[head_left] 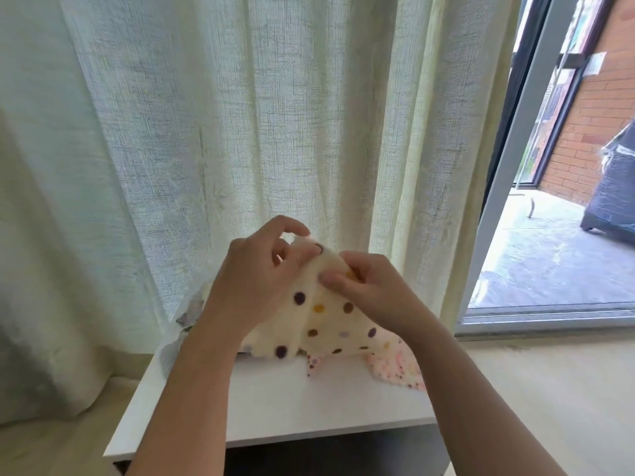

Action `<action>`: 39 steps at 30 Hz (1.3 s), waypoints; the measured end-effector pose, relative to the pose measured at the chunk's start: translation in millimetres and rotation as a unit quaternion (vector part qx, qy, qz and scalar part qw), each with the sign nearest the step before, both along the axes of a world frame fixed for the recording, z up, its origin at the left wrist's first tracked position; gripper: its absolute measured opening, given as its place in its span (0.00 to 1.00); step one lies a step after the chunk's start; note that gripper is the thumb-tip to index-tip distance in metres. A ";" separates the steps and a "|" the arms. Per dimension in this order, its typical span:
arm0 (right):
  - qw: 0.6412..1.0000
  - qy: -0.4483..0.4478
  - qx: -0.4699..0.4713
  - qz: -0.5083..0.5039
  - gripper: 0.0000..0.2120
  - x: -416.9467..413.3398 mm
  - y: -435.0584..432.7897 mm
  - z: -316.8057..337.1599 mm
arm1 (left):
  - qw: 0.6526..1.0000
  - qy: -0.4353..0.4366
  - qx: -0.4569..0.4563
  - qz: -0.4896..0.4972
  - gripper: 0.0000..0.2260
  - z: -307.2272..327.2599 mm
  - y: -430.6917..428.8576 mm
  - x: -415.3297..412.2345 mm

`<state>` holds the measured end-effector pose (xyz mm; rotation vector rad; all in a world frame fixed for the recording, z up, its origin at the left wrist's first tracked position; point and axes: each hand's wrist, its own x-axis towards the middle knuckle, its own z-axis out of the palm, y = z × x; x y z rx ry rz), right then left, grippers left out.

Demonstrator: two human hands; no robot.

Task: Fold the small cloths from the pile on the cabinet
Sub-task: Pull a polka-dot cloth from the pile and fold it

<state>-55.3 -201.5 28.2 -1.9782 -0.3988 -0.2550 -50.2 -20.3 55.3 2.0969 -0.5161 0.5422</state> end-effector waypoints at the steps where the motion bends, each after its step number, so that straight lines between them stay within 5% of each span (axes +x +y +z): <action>1: 0.999 -0.008 0.037 -0.012 0.15 -0.2 -1.9 2.1 | 0.999 0.044 -0.008 -0.004 0.11 1.9 3.0 -0.3; 5: 0.983 0.014 0.176 -0.045 0.09 0.7 -11.9 5.8 | 0.992 0.119 0.038 -0.016 0.12 8.5 13.5 -4.2; 10: 0.965 0.043 0.258 -0.016 0.09 1.3 -16.5 6.4 | 0.995 0.095 -0.003 -0.031 0.05 10.5 10.3 -6.0; 20: 0.971 -0.019 0.232 0.053 0.15 -11.0 -13.3 19.4 | 0.975 0.064 -0.184 -0.106 0.10 16.3 1.2 -10.8; 23: 0.977 -0.096 0.183 0.045 0.21 -15.4 -12.7 26.4 | 0.976 0.065 -0.183 -0.099 0.11 16.0 2.8 -8.9; 28: 0.987 -0.156 0.047 -0.004 0.07 -17.5 -12.7 29.4 | 0.977 0.067 -0.177 -0.102 0.14 14.2 4.1 -8.6; 39: 0.985 -0.151 0.066 -0.060 0.03 -15.7 -15.3 29.9 | 0.985 0.065 -0.136 -0.081 0.12 11.8 5.5 -4.2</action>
